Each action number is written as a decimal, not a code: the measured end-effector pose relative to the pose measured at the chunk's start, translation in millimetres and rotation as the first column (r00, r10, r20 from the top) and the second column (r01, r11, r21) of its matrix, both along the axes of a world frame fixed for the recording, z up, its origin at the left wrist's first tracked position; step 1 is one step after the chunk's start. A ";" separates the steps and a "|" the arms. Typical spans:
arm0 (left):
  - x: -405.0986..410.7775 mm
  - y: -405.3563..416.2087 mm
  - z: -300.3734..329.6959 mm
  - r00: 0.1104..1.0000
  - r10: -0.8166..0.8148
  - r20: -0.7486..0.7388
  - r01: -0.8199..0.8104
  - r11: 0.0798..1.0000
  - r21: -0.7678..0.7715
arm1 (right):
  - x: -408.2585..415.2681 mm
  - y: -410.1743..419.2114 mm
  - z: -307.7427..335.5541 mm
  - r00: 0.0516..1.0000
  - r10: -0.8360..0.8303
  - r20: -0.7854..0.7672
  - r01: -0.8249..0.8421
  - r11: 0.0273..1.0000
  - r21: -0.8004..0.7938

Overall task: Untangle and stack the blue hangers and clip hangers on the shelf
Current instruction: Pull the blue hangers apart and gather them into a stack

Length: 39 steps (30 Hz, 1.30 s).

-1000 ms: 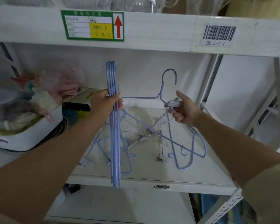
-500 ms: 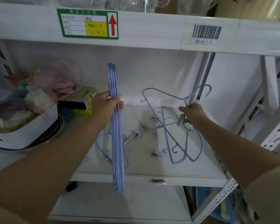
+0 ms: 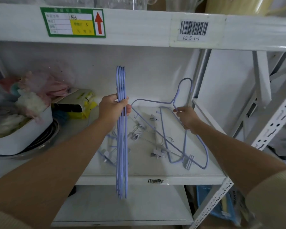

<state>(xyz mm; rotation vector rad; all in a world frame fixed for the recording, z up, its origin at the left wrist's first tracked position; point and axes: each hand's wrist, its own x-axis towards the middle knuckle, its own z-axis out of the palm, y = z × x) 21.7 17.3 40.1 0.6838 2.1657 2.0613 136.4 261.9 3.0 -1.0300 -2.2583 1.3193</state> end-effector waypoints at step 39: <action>-2.4 -73.3 28.6 1.000 0.012 -0.024 -0.015 0.992 -0.123 | -20.7 -50.5 56.9 0.964 -0.254 0.074 0.129 0.696 0.707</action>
